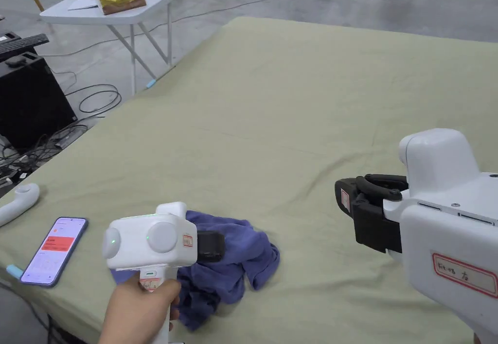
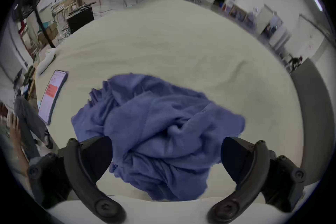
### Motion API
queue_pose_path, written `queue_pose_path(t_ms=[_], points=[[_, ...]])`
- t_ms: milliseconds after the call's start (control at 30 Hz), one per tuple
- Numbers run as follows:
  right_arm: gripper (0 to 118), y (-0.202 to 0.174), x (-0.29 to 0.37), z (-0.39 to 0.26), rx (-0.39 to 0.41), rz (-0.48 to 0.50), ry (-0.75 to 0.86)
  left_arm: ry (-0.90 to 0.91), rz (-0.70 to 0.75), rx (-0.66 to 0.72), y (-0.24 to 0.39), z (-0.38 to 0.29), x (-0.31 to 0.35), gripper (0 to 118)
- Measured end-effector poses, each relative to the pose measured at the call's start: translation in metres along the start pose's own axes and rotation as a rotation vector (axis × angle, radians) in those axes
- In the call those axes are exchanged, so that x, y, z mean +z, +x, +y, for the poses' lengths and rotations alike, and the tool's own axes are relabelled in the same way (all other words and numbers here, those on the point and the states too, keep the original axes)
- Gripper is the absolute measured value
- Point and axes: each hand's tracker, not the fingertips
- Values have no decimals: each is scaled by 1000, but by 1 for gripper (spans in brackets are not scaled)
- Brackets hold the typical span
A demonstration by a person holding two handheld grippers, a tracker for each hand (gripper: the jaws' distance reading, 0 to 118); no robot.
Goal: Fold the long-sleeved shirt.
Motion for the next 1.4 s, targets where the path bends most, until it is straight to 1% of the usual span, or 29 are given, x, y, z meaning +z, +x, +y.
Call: queue_pose_path(t_ms=[33,67,100,133,167,200,267,333,367,467,567,633,667,733,767,833,867,933,1000,1067,1133,1167,1233,1300,1333,1367,1400], points=[[2,1,2,-2,7,-12,-1,-22,21,-22,1,0,-3,83],[2,2,7,-5,10,-24,4,20,-8,11,-3,2,1,19],[2,2,9,-6,8,-29,11,64,-55,81,-6,2,12,18],[2,4,15,-8,-1,-32,22,122,-121,186,-15,7,23,17],[2,6,20,-9,-13,-33,39,169,-181,212,-18,14,38,17],[2,8,26,-11,-28,-39,61,188,-221,199,-14,23,56,17],[2,12,38,-10,-75,-51,99,263,-250,139,8,39,103,17],[2,19,56,-8,-131,-50,147,361,-322,69,37,59,165,17],[2,23,67,-5,-152,-66,176,406,-335,20,54,71,198,17],[2,34,102,3,-165,-134,254,577,-415,-91,105,88,298,17],[2,43,140,10,-150,-224,327,650,-559,-155,147,109,369,17],[2,49,162,13,-111,-298,355,689,-595,-218,182,113,402,17],[2,52,175,14,-93,-353,366,709,-610,-257,199,113,412,17],[2,60,197,14,-79,-414,377,708,-620,-318,235,109,422,17],[2,66,208,14,-88,-446,387,695,-642,-337,255,105,421,17],[2,76,229,9,-112,-525,391,645,-679,-366,288,103,395,17],[2,82,240,5,-128,-561,394,599,-704,-375,308,94,377,17],[2,95,259,-5,-156,-601,396,503,-704,-406,346,75,336,17],[2,105,275,-18,-171,-637,391,406,-659,-445,386,43,274,17],[2,115,286,-33,-175,-682,381,264,-643,-455,421,5,204,17],[2,123,292,-48,-188,-705,366,95,-594,-416,454,-30,128,17],[2,128,293,-57,-200,-710,350,19,-564,-418,468,-51,90,17],[2,135,295,-71,-234,-725,317,-111,-547,-411,479,-84,32,17],[2,142,296,-85,-262,-733,296,-266,-587,-305,475,-102,-4,17],[2,145,297,-90,-269,-736,292,-286,-627,-262,468,-107,-10,26],[2,149,298,-94,-276,-735,291,-273,-675,-214,462,-100,-5,80],[2,152,299,-97,-288,-731,294,-221,-677,-213,459,-89,4,118]])
